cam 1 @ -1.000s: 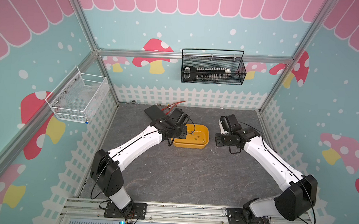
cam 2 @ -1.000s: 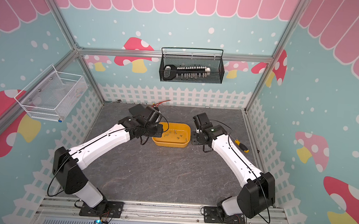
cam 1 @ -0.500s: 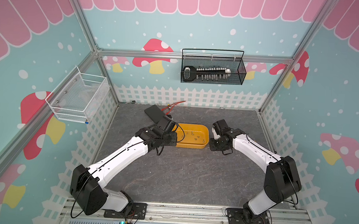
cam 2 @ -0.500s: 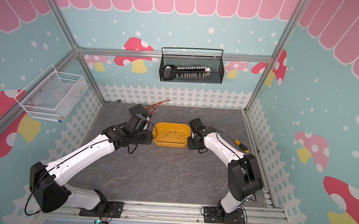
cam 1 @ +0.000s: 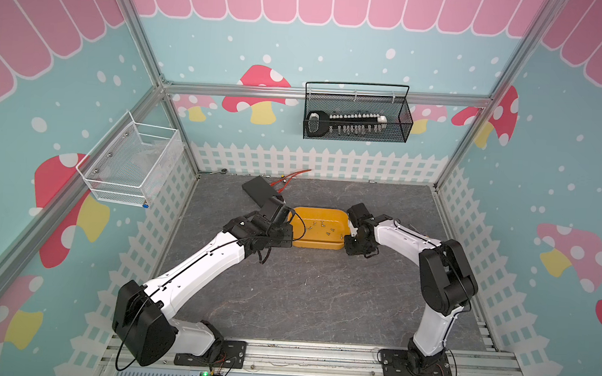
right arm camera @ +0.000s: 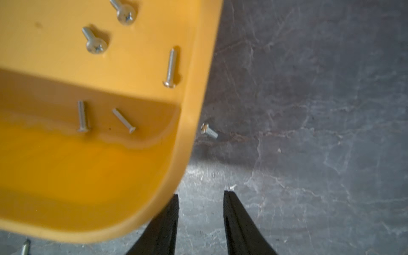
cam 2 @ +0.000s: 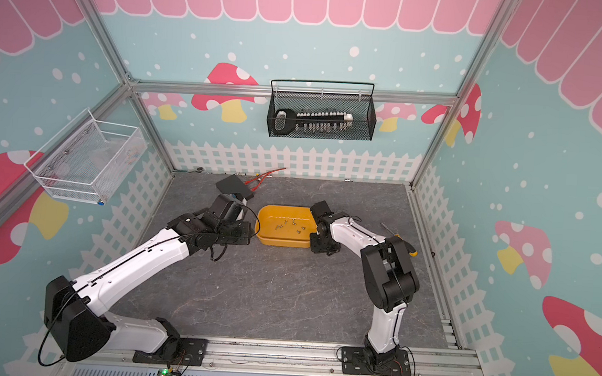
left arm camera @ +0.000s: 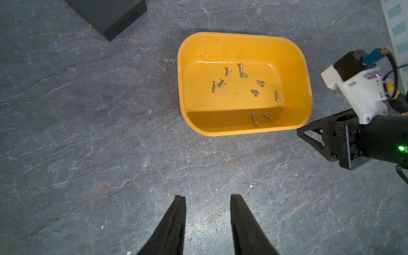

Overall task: Put the screws on the desktop into the storage box
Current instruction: Move the storage box to the center of the board, then pick up the screw from the center of the board.

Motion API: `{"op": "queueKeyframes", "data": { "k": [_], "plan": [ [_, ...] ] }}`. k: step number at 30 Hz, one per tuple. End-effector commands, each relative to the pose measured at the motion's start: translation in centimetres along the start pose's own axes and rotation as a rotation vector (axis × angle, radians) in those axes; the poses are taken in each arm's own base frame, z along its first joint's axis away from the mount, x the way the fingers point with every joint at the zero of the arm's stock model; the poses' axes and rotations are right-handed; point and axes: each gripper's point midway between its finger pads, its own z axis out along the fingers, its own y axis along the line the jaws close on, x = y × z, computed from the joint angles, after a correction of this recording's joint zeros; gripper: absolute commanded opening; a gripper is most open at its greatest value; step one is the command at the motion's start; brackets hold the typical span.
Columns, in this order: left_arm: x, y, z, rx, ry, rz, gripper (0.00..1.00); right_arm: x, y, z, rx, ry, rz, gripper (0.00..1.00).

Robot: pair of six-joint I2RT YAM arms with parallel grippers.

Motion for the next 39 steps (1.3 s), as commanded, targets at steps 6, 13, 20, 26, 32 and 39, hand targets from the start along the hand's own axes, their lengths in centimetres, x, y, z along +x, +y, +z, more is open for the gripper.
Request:
{"op": "queueKeyframes", "data": {
  "k": [6, 13, 20, 26, 32, 39],
  "plan": [
    [-0.3, 0.5, -0.2, 0.011, -0.014, -0.024, 0.38, -1.5, -0.5, 1.5, 0.056, 0.022, -0.112, 0.46],
    [-0.3, 0.8, 0.1, 0.004, -0.008, -0.023, 0.38, -1.8, -0.7, 2.8, 0.065, 0.041, -0.142, 0.46],
    [-0.4, 0.9, 0.1, 0.003, -0.009, -0.024, 0.38, -1.9, -1.2, 3.6, 0.068, 0.054, -0.153, 0.44],
    [-0.5, 0.9, 0.1, 0.004, -0.012, -0.026, 0.38, -1.5, -1.2, 4.2, 0.056, 0.072, -0.163, 0.37],
    [-0.6, 0.8, 0.1, 0.006, -0.013, -0.026, 0.38, -1.4, -1.2, 4.3, 0.057, 0.073, -0.160, 0.31],
    [-0.5, 0.9, 0.0, 0.005, -0.013, -0.026, 0.38, -1.5, -1.4, 4.1, 0.069, 0.068, -0.152, 0.21]
  ]
}}
